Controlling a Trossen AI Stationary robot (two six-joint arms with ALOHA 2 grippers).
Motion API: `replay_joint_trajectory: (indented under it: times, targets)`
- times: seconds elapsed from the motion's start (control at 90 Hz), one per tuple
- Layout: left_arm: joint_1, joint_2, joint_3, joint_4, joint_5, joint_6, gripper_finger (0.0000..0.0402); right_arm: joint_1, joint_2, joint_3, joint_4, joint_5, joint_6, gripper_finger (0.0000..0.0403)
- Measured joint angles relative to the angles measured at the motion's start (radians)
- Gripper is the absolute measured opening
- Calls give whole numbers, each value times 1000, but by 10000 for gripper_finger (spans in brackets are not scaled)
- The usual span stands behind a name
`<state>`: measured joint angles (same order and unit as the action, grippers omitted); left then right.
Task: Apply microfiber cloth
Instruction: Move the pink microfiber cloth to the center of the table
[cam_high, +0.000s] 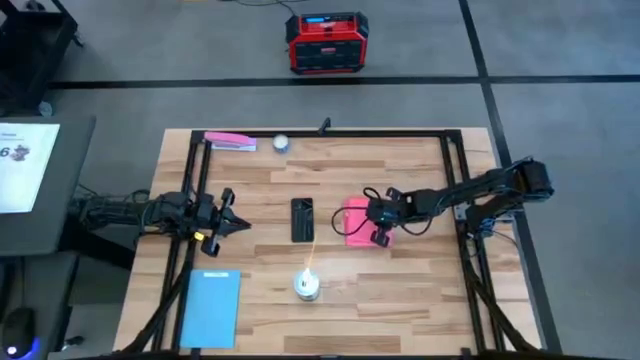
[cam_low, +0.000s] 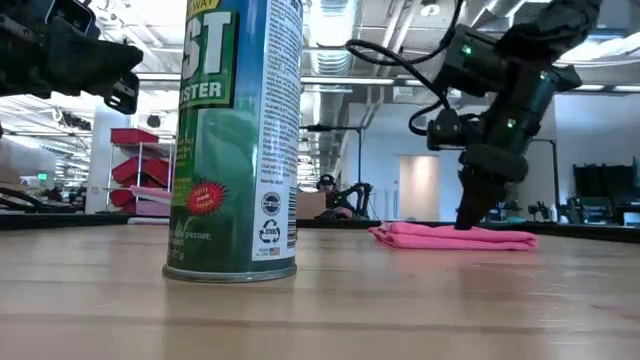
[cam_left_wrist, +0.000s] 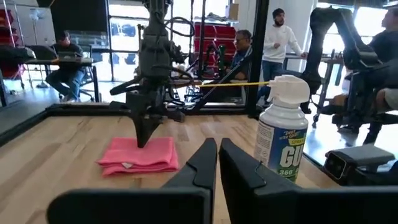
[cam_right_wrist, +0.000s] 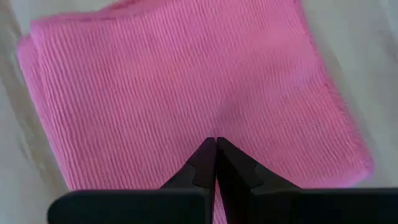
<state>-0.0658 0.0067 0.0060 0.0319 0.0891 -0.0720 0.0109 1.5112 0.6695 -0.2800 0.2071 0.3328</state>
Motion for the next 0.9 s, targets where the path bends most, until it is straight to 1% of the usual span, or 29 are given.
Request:
replay_joint_trajectory:
  times: [0.2, 0.322, 0.489, 0.656, 0.733, 0.9]
  targets:
    - [0, 0, 0, 1, 0, -1, 0, 11, 0, -1, 25, -1, 3, 0]
    - [0, 0, 0, 2, 0, 34, 0, 11, 0, -1, 24, -1, 10, 0]
    - [0, 0, 0, 2, 0, 2, 0, 11, 0, -1, 22, -1, 10, 0]
    - [0, 0, 0, 2, 0, 19, 0, 11, 0, -11, 22, -8, 13, 0]
    - [0, 0, 0, 2, -7, 42, 0, 11, 0, -30, 32, -26, 30, 0]
    - [0, 0, 0, 0, -15, 36, 0, 33, -4, -64, 54, -18, 85, 0]
